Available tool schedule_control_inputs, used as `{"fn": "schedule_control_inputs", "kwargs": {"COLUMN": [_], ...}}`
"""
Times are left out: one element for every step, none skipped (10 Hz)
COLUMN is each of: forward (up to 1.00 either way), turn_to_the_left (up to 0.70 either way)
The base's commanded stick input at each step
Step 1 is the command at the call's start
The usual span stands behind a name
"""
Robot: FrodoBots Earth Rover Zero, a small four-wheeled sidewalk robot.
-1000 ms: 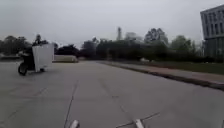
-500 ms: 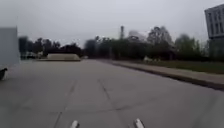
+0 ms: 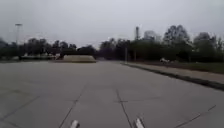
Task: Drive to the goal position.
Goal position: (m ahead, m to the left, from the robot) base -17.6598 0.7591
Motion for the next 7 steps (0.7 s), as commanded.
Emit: {"fn": "schedule_control_inputs", "kwargs": {"forward": [1.00, 1.00, 1.00, 1.00, 1.00, 1.00, 1.00], "turn_to_the_left": [0.42, 0.42, 0.42, 0.16, 0.02, 0.02, 0.02]}}
